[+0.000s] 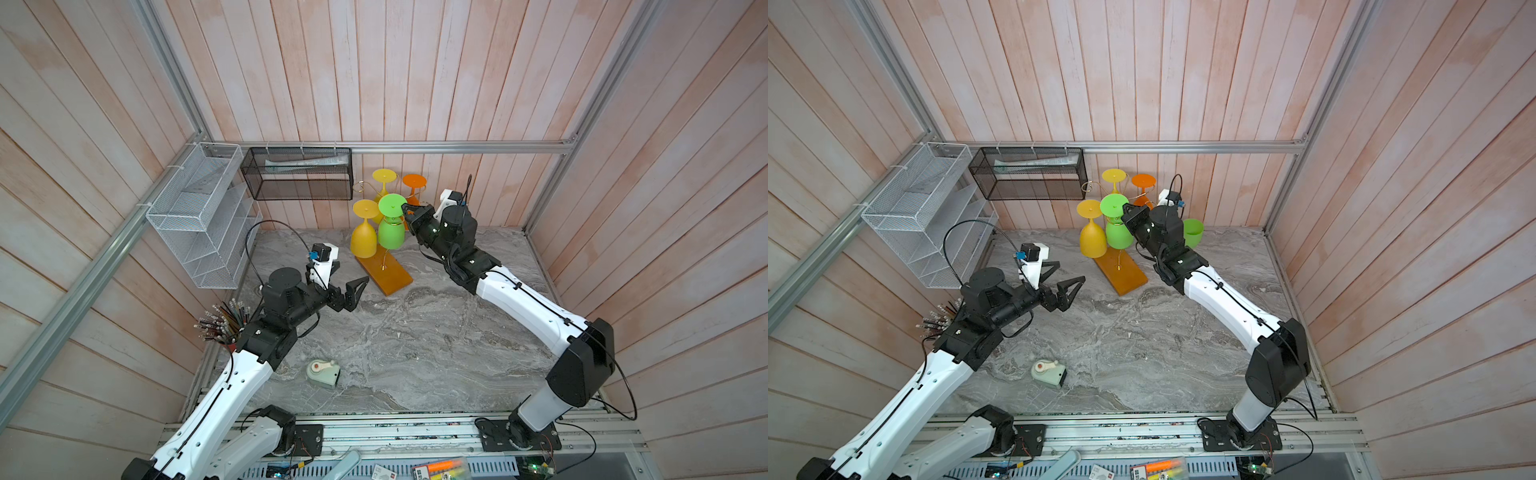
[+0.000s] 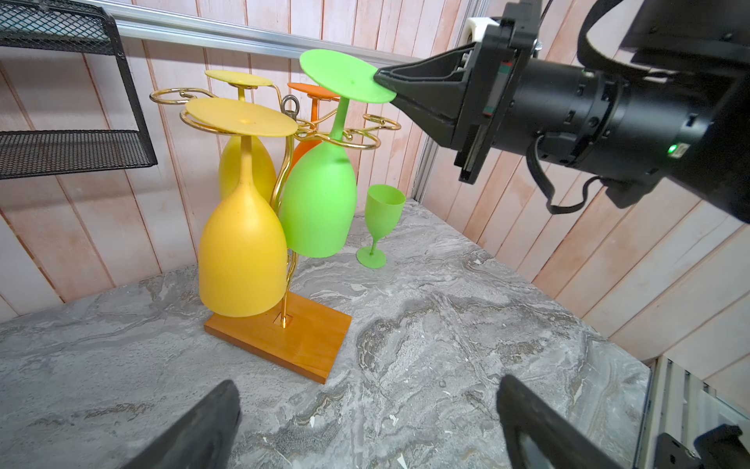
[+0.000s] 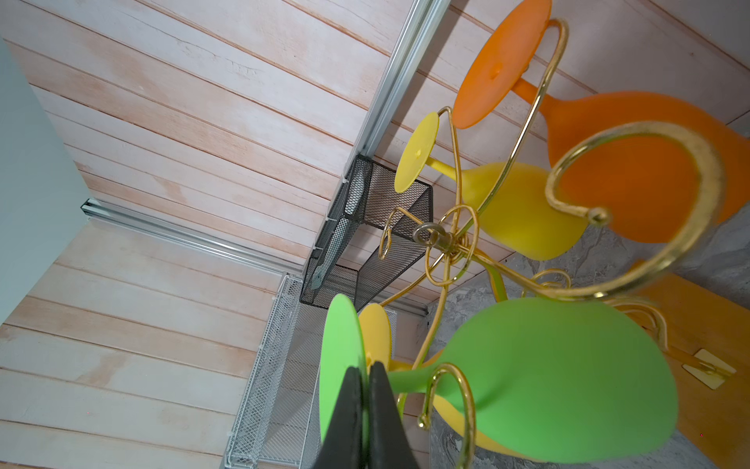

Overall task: Take the wine glass off the wine glass rack
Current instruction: Pick up the wine glass from the wine glass rack.

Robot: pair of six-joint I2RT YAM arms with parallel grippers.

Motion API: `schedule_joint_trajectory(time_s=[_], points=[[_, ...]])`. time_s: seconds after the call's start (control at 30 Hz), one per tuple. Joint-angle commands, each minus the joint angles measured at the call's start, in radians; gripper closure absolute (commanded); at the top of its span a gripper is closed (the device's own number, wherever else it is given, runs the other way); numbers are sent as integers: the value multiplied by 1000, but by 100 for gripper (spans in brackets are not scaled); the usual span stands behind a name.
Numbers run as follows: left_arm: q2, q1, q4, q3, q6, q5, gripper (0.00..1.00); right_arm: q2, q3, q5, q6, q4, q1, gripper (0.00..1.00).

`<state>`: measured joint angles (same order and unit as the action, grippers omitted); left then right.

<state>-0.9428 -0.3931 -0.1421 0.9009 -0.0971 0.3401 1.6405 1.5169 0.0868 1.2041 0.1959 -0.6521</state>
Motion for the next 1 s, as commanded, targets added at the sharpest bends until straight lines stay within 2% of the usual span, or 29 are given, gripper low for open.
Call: schedule_joint_trajectory(time_s=[0.0, 0.5, 0.97], points=[[-2, -2, -4, -7, 13, 9, 0, 19, 17, 1, -6, 26, 5, 100], [-2, -6, -7, -8, 14, 2, 0, 78, 78, -6, -14, 11, -3, 100], [-8, -13, -11, -7, 39, -1, 0, -28, -39, 56, -20, 32, 2, 100]])
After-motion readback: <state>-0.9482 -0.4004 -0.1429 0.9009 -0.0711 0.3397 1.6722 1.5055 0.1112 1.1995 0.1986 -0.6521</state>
